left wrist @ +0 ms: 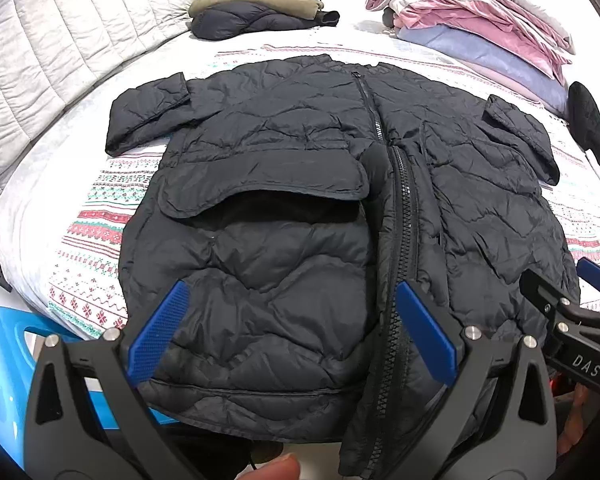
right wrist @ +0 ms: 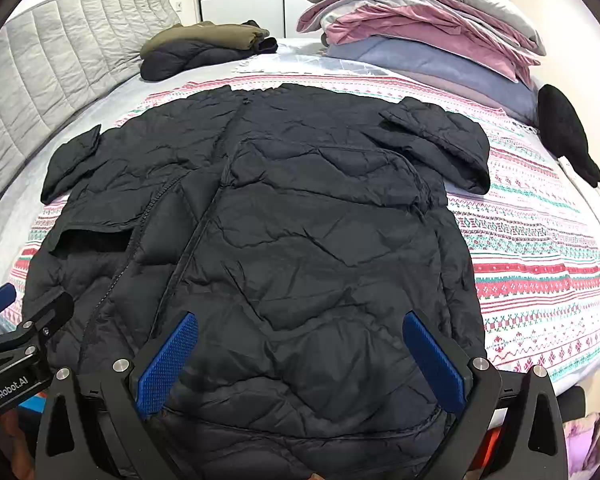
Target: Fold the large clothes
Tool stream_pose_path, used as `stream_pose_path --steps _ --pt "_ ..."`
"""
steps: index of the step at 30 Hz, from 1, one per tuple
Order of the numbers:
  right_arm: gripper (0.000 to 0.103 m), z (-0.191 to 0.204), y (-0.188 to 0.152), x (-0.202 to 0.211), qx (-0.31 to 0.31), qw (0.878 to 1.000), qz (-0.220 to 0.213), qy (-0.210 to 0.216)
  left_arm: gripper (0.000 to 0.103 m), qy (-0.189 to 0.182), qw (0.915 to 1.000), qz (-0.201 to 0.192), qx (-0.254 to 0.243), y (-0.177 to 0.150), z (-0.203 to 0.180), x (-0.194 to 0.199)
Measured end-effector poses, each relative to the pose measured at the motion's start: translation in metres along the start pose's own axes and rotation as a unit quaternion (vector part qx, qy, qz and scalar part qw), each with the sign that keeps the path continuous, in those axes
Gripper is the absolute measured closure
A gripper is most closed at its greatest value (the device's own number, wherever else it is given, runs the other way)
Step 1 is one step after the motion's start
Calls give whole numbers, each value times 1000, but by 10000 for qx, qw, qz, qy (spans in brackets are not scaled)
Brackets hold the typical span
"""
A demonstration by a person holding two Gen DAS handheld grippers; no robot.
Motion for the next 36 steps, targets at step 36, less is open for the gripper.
stream_pose_path --steps 36 --pt "0 2 -1 -1 23 10000 54 60 0 -78 9999 139 8 -5 3 -6"
Point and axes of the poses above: each gripper's, at about its wrist camera, not at the fingertips, and x roughly against the way its jaws point, z to its left, y to its top, the point moved 5 cm from there along -x, roughly the way its jaws point, and after that the axes turned 11 degrees about y, right-handed, at the moved point
